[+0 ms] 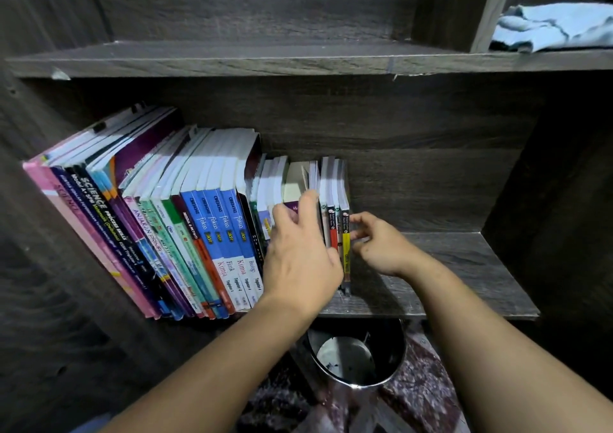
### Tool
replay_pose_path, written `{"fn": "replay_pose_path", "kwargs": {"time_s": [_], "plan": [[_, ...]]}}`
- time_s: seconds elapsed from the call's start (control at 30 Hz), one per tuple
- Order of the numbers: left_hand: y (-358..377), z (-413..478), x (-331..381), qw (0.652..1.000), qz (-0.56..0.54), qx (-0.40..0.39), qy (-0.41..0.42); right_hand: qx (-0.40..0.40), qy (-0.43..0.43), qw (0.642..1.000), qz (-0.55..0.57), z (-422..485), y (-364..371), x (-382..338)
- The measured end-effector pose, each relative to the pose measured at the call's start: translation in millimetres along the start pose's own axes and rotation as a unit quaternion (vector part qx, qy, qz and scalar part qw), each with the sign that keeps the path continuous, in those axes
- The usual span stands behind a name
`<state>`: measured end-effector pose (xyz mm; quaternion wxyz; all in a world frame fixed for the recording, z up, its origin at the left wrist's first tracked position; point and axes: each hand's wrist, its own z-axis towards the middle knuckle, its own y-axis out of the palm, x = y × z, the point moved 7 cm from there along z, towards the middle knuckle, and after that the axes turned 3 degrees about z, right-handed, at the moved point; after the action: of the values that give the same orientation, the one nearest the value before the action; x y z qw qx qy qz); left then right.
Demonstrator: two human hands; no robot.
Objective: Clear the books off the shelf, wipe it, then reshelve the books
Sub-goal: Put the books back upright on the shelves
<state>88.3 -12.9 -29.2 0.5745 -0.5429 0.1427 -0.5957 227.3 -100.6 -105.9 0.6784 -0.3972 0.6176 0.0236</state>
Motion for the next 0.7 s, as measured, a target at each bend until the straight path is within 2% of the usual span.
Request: {"fn": "replay_pose_path", "kwargs": {"time_s": [0.07,0.2,0.3,0.4,0.47,0.57,0.7], "plan": [[13,2,-3,0.998,0.016,-0.061,-0.005,0.001,0.007,1.0,-0.002,1,1,1],[10,5,-7,0.992,0.075,-0.098,-0.012,0.018,-0.013,1.0,-0.017,-2,1,-6],[-10,7,-6,0.987,0.079,-0.133,-0.036,0.11,-0.136,0.985,0.002,-16,-9,-40],[-32,3,-7,0.979,0.099,-0.174,-0.035,0.154,-0.236,0.958,-0.057,-32,-5,-74],[-43,-1,-9,0.975,0.113,-0.187,-0.027,0.184,-0.246,0.938,-0.162,-36,7,-89],[-51,-4,-13,0.971,0.14,-0.194,-0.021,0.201,-0.218,0.901,-0.316,-28,36,-96],[-44,-10,-17,0.963,0.16,-0.214,-0.024,0.239,-0.168,0.883,-0.369,-17,50,-85]]}}
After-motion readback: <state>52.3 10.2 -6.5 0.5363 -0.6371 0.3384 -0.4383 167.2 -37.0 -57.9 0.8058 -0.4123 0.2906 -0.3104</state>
